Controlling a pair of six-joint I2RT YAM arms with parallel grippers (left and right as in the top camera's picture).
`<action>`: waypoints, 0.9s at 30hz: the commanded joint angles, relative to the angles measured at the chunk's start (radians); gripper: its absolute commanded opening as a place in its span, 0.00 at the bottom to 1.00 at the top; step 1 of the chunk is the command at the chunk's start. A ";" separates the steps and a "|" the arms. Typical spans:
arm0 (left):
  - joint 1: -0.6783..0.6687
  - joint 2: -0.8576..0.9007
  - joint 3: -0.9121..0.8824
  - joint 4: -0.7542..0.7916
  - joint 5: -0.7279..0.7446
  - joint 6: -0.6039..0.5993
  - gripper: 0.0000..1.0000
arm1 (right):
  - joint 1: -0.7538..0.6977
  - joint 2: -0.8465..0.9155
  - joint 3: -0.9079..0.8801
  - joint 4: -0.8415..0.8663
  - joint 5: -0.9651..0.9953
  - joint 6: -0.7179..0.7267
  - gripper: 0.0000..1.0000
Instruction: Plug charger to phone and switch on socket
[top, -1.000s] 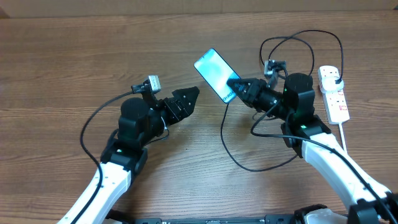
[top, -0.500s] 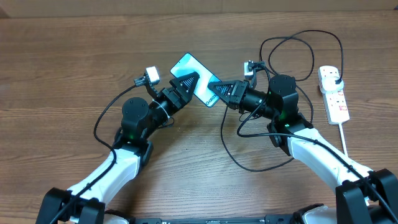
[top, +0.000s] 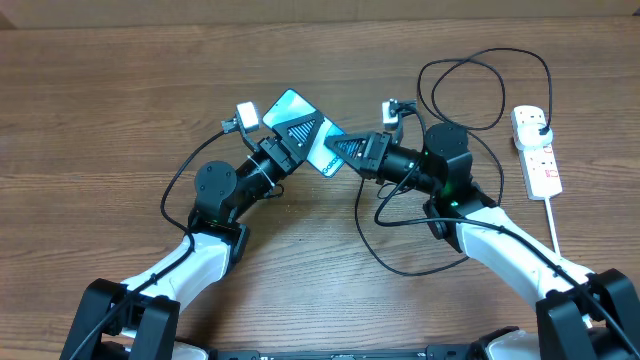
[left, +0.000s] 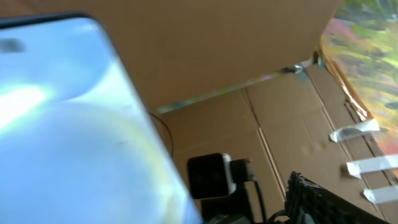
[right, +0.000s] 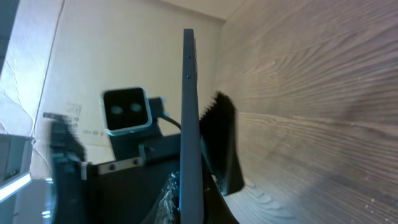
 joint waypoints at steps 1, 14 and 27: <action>0.005 0.008 0.003 0.028 0.030 -0.014 0.90 | 0.013 0.026 0.010 0.018 -0.010 0.003 0.04; 0.025 0.008 0.003 0.022 0.016 -0.027 0.68 | 0.001 0.035 0.010 0.031 -0.008 -0.004 0.04; 0.069 0.008 0.003 0.022 0.019 -0.059 0.36 | -0.008 0.035 0.010 0.031 0.021 -0.003 0.04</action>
